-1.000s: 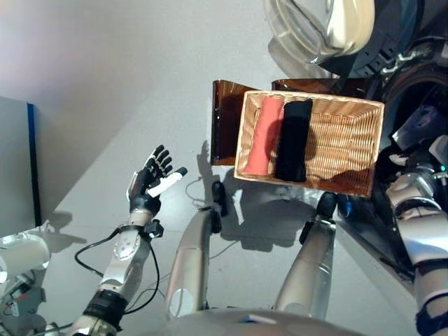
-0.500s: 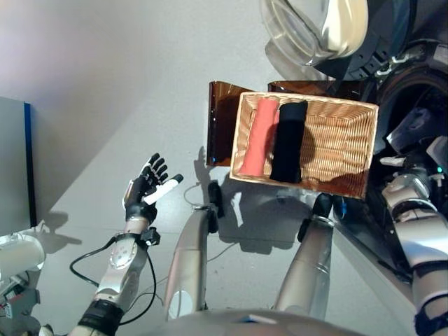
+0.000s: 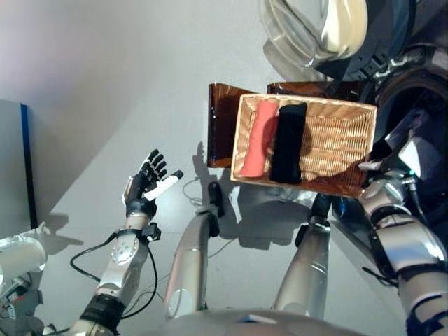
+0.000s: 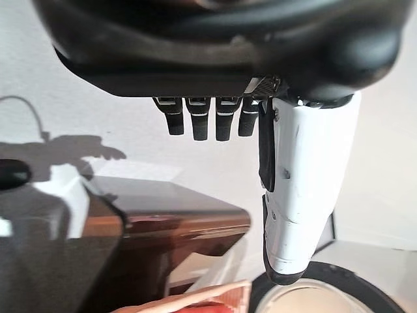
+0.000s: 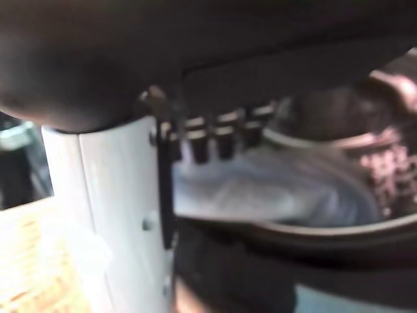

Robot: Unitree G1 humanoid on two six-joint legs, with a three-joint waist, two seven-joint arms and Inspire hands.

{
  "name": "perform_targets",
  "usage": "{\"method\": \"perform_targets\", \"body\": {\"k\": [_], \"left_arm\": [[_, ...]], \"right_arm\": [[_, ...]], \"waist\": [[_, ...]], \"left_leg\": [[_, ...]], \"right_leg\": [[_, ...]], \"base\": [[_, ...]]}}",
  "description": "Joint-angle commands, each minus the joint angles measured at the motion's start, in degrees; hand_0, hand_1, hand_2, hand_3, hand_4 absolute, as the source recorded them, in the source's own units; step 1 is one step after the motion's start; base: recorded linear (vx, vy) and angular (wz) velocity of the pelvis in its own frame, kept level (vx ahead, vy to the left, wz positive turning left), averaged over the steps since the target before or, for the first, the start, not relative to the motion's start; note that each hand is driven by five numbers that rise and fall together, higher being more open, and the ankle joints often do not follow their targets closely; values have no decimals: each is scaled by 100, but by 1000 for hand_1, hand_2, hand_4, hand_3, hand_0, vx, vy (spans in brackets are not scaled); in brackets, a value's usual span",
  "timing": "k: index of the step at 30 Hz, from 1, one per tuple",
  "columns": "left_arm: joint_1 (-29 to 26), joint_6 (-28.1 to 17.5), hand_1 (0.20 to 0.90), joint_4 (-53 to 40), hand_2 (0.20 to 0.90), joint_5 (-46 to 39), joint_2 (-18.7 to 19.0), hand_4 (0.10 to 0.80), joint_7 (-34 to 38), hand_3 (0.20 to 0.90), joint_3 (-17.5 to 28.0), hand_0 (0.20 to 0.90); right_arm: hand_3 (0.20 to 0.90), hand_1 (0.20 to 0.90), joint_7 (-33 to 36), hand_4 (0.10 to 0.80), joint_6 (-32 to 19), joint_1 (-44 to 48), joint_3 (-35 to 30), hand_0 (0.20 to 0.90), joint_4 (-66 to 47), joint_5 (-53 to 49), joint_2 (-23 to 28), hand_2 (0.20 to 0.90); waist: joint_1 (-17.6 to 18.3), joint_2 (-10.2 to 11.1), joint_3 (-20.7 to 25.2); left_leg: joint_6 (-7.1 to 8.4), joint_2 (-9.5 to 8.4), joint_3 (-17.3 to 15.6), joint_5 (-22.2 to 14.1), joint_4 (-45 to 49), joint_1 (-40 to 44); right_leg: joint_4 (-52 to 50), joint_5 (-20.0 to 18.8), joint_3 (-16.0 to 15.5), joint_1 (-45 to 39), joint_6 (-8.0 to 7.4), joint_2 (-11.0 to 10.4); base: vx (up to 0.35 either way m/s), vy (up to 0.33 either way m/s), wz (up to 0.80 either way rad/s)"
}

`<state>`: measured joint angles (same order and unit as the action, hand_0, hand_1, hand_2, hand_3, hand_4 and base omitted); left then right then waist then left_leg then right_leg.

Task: Pick up the clothes and place them into the washing machine

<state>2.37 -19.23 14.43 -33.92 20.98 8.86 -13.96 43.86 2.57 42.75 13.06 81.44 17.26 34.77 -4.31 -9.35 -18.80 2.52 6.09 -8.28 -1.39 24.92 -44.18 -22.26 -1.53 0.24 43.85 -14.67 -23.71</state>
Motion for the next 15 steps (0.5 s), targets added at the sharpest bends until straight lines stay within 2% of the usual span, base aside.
{"method": "perform_targets", "body": {"k": [1, 4, 12, 13, 14, 15], "left_arm": [[71, -531, 900, -388, 900, 210, 276, 800, 88, 900, 294, 900], [87, -527, 900, -463, 900, 217, 328, 800, 100, 900, 310, 900], [324, -470, 900, -541, 900, 146, 438, 800, 17, 900, 390, 900], [352, -465, 900, -546, 900, 127, 454, 800, 2, 900, 398, 900], [380, -462, 900, -571, 900, 118, 460, 800, -1, 900, 423, 900], [398, -456, 900, -590, 900, 130, 461, 800, 8, 900, 446, 900]], "right_arm": [[900, 900, 537, 800, 112, -80, 113, 900, -253, 135, 395, 900], [900, 900, 518, 800, 149, -78, 149, 900, -270, 226, 493, 900], [900, 900, 434, 800, 181, 192, 166, 900, -85, 170, 821, 900], [900, 900, 438, 800, 190, 209, 180, 900, -89, 179, 856, 900], [900, 900, 445, 800, 189, 233, 185, 900, -114, 184, 906, 900], [900, 900, 451, 800, 183, 255, 178, 900, -149, 185, 972, 900]], "waist": [[-35, 146, 156], [-37, 156, 150], [-63, 185, 205], [-71, 183, 222], [-66, 187, 224], [-53, 188, 206]], "left_leg": [[424, 168, 282, 142, -291, 12], [401, 171, 308, -37, 110, -153], [372, 325, 251, -392, 942, -521], [428, 355, 290, -621, 1069, -490], [430, 368, 289, -637, 1108, -518], [378, 364, 253, -439, 1058, -599]], "right_leg": [[113, -534, 16, -42, 152, -69], [-244, -413, 107, 107, 187, -89], [-1048, 50, 329, 604, 334, -50], [-1222, 300, 363, 613, 304, -33], [-1279, 325, 395, 665, 308, -22], [-1216, 141, 400, 755, 353, -23]], "base": [[0, 0, 0], [-5, 5, 1], [12, -2, -1], [97, -17, -10], [-3, -10, -11], [-100, -1, -10]]}}
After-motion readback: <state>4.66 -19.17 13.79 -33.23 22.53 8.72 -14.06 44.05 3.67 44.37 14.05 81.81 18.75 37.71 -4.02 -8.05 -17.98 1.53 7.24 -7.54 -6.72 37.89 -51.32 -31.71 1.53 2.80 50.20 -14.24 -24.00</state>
